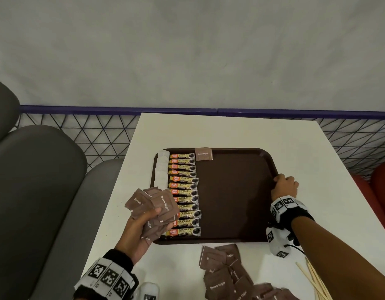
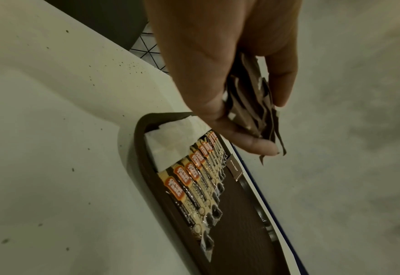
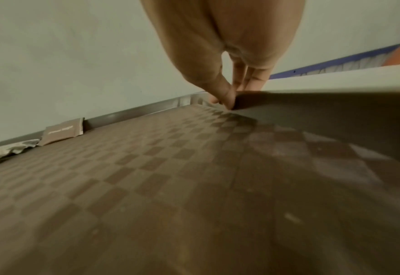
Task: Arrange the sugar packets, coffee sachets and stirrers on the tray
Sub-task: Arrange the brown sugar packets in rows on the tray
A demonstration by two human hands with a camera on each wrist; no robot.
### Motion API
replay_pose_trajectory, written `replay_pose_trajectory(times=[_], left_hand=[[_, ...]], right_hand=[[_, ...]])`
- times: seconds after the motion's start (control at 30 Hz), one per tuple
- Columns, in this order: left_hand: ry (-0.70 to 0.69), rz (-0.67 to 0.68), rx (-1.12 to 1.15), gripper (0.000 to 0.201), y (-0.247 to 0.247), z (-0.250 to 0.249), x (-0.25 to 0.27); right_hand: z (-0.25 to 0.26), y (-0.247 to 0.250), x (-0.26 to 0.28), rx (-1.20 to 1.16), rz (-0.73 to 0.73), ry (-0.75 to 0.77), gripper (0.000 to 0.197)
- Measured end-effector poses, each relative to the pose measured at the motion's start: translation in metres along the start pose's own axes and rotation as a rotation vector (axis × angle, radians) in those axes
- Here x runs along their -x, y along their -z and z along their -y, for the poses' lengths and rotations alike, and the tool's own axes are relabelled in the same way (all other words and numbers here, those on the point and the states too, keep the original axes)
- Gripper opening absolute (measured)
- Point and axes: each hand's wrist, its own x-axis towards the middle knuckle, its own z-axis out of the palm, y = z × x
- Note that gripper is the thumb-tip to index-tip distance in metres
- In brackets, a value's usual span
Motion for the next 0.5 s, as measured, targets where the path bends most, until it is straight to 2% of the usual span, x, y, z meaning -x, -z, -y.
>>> replay_pose_trajectory(times=[0.27, 0.37, 0.43, 0.5], left_hand=[[0.045, -0.031, -0.029, 0.031, -0.017, 0.012, -0.018], [0.054, -0.028, -0.047, 0.031, -0.025, 0.016, -0.025], [0.068, -0.023, -0.055, 0.025, -0.029, 0.018, -0.029], [0.080, -0.022, -0.065, 0.023, -0.033, 0.019, -0.033]], right_hand=[[-0.010, -0.003, 0.006, -0.082, 0.003, 0.019, 0.037], [-0.011, -0.001, 0.014, -0.023, 0.013, 0.018, 0.040], [-0.005, 0.000, 0.023, 0.000, -0.066, 0.048, 0.042], [0.009, -0.001, 0.031, -0.037, -0.142, 0.169, 0.037]])
